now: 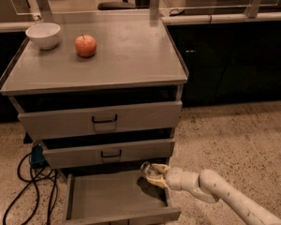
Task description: Place redbull can into bottom drawer
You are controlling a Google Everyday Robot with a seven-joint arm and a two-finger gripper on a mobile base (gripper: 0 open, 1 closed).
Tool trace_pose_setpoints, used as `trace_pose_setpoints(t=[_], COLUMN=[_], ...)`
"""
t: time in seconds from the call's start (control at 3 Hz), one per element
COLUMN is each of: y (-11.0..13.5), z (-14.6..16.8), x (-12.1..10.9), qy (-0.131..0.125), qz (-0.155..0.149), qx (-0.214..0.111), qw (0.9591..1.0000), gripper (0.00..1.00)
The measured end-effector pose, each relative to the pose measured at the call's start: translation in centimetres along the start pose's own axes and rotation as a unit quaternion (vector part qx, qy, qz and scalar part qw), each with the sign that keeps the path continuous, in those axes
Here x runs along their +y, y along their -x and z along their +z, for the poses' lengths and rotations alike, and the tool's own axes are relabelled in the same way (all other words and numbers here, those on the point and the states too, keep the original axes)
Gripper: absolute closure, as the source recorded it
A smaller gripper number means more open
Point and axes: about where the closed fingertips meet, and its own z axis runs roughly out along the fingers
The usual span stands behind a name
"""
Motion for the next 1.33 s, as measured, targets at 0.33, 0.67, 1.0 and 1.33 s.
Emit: trace_pose_setpoints(t=[0.33,0.67,1.0,1.33], y=[-1.8,-4.6,-5.2,-5.2], z=[4.7,11.0,11.5,12.0], x=[0.0,1.1,-1.1,-0.7], qy=[0.018,0.055,0.041,0.049], qz=[0.016,0.045,0.039,0.032], qx=[-0.043,-0.074,-0.07,-0.046], qw=[0.9988,0.9947,0.9959,0.9972], gripper=[1.0,1.0,1.0,1.0])
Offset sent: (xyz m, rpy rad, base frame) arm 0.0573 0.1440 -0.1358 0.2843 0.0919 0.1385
